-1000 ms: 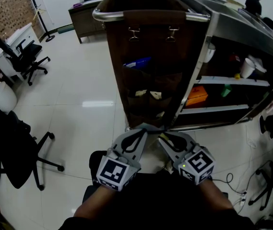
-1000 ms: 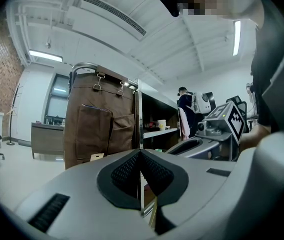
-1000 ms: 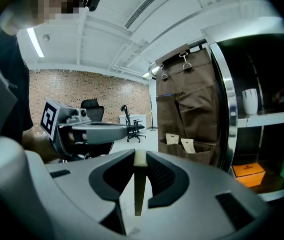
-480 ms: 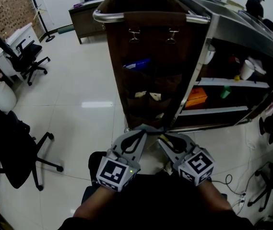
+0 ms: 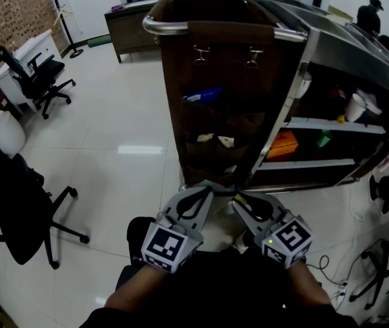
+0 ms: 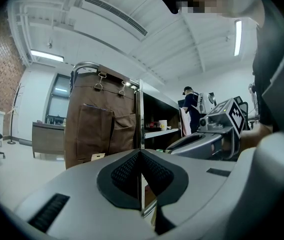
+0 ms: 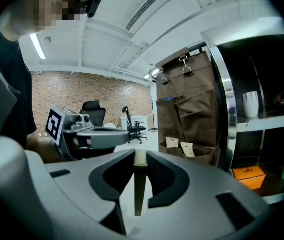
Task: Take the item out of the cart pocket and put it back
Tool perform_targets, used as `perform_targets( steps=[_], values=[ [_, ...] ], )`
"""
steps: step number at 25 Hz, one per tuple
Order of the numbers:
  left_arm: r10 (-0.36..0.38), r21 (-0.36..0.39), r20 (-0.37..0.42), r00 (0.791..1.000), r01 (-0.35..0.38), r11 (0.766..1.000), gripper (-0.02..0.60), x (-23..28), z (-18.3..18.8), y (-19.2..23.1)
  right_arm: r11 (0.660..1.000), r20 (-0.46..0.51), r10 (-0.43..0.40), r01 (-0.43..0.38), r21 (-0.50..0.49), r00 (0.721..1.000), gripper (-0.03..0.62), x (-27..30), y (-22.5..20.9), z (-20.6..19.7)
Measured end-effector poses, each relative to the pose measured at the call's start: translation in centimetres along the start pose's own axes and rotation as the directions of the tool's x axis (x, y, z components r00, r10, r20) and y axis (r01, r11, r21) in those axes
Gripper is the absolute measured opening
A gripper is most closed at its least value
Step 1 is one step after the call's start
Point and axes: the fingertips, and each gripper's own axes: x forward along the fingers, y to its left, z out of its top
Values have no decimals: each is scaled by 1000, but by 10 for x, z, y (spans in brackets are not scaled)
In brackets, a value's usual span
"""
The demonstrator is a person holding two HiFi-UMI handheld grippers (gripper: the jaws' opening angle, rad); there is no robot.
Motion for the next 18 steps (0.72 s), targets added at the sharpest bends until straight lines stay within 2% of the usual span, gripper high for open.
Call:
perform_targets(
  steps=[8, 14, 18],
  values=[
    [7, 0, -3, 1000, -7, 1000, 0, -2, 0, 5, 999, 43, 3, -2, -39, 999, 89, -9, -8, 43],
    [14, 6, 4, 1000, -14, 1000, 0, -5, 5, 8, 996, 161, -18, 32, -86, 987, 89, -20, -22, 103],
    [10, 7, 2, 1000, -10, 1000, 0, -6, 4, 7, 986, 210, -20, 54, -156, 977, 89, -30, -25, 148]
  ],
)
